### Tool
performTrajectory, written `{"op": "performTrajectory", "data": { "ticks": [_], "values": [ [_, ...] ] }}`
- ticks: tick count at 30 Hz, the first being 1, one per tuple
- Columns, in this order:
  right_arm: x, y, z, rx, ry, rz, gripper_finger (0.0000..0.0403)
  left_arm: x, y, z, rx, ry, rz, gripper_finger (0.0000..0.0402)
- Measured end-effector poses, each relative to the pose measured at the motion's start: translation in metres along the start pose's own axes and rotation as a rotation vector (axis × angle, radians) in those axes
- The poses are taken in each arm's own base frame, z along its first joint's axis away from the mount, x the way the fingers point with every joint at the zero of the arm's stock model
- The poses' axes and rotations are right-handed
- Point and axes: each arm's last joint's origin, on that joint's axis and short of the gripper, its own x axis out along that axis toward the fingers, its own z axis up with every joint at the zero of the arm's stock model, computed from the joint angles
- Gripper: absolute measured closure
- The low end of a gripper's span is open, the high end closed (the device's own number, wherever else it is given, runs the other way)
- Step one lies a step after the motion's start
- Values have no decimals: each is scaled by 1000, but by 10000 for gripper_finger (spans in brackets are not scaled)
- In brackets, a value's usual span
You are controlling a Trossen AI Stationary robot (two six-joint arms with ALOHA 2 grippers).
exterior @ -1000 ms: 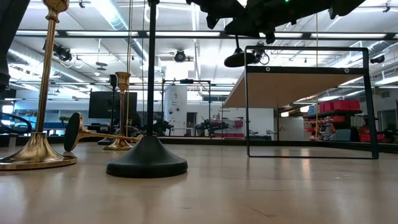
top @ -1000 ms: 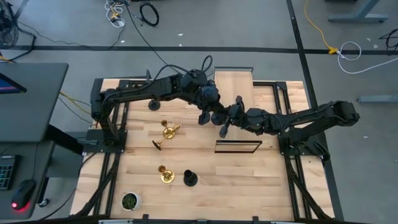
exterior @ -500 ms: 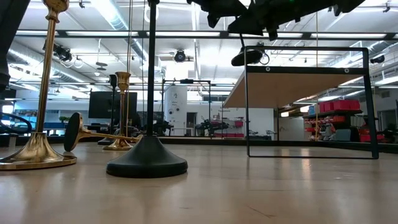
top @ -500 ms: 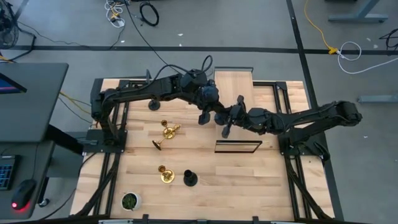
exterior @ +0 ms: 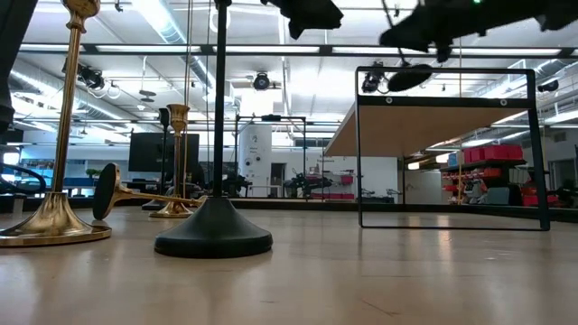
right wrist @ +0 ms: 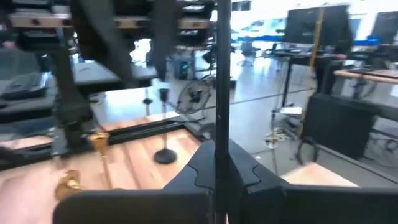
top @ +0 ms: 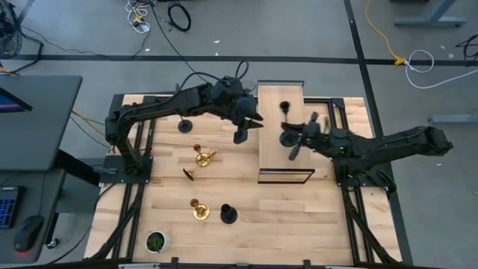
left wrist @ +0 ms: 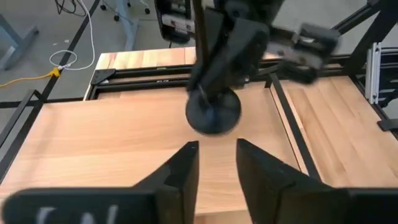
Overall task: Pick & Place candle stick holders
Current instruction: Put the bottom left black candleholder on the shelf
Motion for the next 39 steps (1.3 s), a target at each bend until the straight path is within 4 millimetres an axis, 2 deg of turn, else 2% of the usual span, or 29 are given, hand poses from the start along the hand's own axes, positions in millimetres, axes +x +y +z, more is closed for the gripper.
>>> {"op": "performTrajectory", "data": {
  "ticks": [5,10,23,28,39],
  "values": [
    [-11,-16,-6,31,-62,-67,400,0,0,-2,-3,19,-8,241],
    [-8,-33,-10,17,-94,-161,400,0,-1,-2,-8,23,-9,224],
    [6,-90,-7,-12,-153,-254,400,0,-1,-2,-7,21,-12,223],
    [16,-110,-9,0,-194,-221,400,0,-2,-2,-6,20,-16,223],
    [44,-145,-35,0,-149,-210,400,3,-15,1,-12,19,-41,223]
  ]
}}
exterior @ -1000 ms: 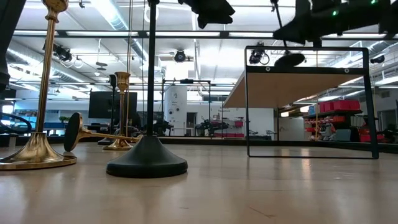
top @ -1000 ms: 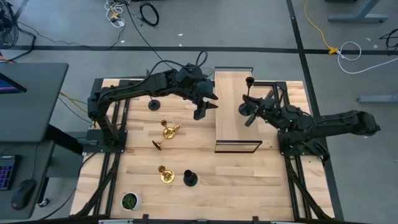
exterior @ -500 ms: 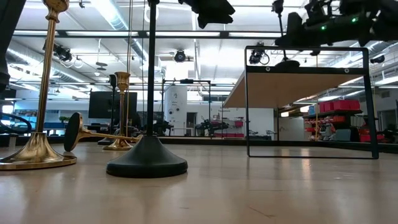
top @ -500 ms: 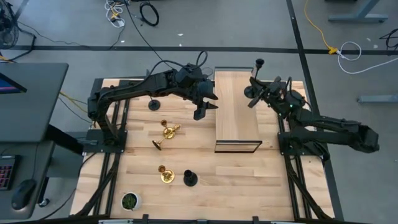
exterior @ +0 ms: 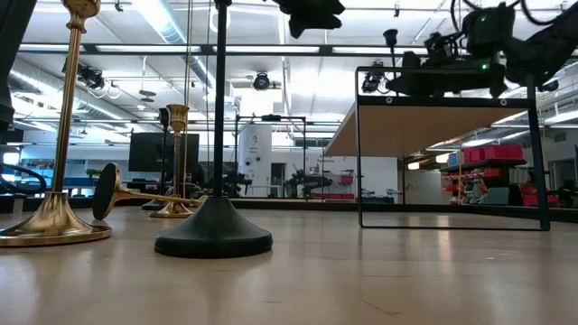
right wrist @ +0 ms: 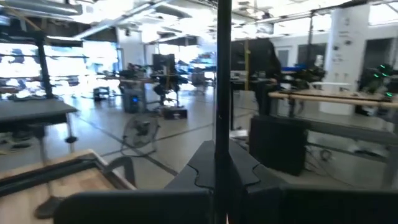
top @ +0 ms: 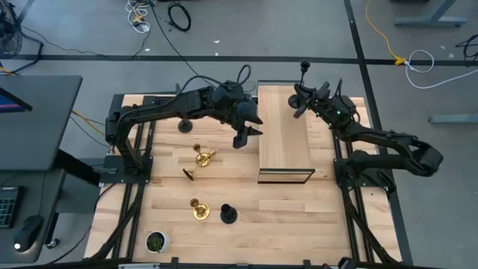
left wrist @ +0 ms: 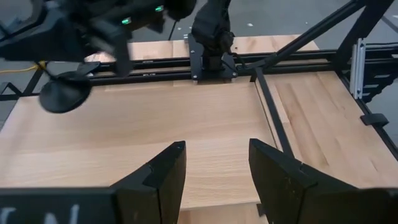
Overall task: Pick & Place candle stick holders
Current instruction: Put the bottom left black candleholder on the shelf
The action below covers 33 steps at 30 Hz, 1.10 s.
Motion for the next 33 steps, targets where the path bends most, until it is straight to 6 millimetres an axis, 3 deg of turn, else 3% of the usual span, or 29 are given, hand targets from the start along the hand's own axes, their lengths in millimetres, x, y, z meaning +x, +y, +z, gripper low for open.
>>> {"op": "performTrajectory", "data": {
  "ticks": [17,25,33],
  "values": [
    [20,-37,-38,51,-13,15,400,0,0,0,3,0,4,223],
    [24,-43,-51,58,-12,0,400,0,0,0,3,1,8,223],
    [24,-46,-52,62,-14,-7,395,0,0,0,3,1,8,223]
  ]
}}
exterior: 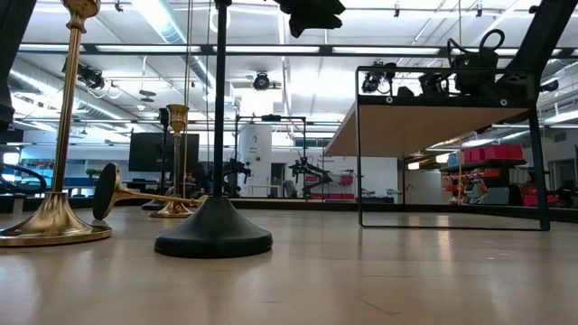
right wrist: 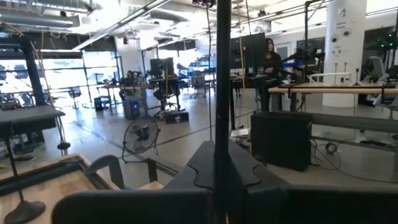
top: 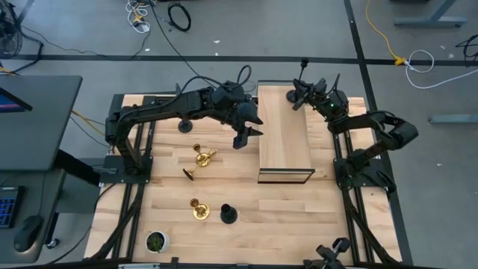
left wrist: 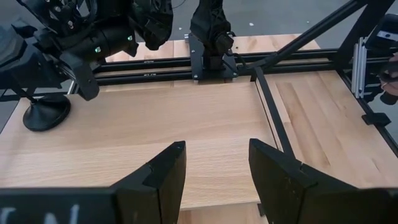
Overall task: Pick & Place candle stick holders
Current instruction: Put the bottom left black candleholder on the shelf, then put the top gold candleholder on the shelf
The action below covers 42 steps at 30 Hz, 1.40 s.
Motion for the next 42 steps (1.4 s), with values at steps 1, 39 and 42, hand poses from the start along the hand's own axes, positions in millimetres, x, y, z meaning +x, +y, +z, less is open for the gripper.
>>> {"op": "performTrajectory", "data": {
  "ticks": [1,39,42],
  "values": [
    [0,0,0,0,3,1,391,0,0,0,0,0,0,223],
    [-44,18,50,-57,190,96,150,0,-1,-4,-9,36,-6,223],
    [-52,26,57,-48,193,173,146,0,-1,-6,-14,57,-9,223]
  ]
}}
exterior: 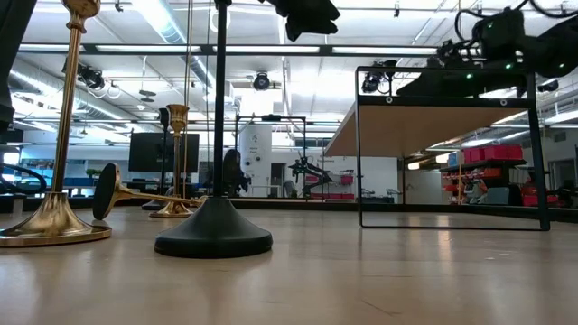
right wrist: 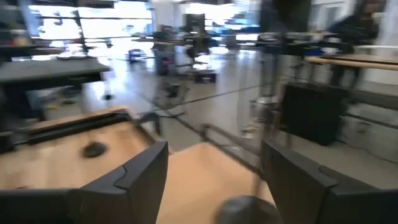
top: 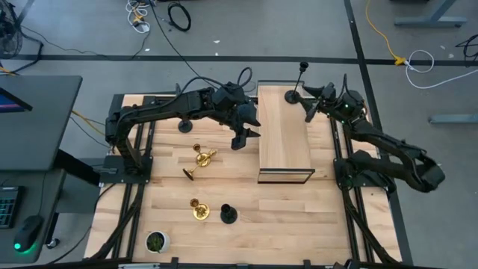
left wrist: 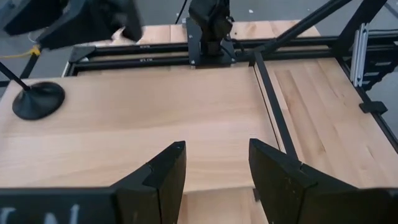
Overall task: Pick & Place candle stick holders
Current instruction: Put the top gold candleholder on the shelf
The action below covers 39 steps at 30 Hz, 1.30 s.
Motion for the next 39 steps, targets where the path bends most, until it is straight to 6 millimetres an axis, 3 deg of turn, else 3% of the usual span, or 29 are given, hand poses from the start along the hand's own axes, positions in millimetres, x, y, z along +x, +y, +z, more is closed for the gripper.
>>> {"op": "performTrajectory", "data": {
  "ticks": [5,12,18,22,31,39],
  "values": [
    [-13,21,10,22,-18,196,149,0,0,0,-16,1,0,223],
    [-35,63,31,24,-130,627,152,0,0,0,-24,1,-1,223],
    [-49,90,39,51,-167,826,152,1,-3,-1,-23,13,-19,223],
    [-53,106,38,75,-155,942,152,1,-16,-5,-13,68,-66,223],
    [-58,132,36,76,-147,1056,152,-23,-57,-12,21,229,-69,223],
    [-56,141,30,81,-94,1045,152,-45,-80,-40,-73,432,15,223]
  ]
}}
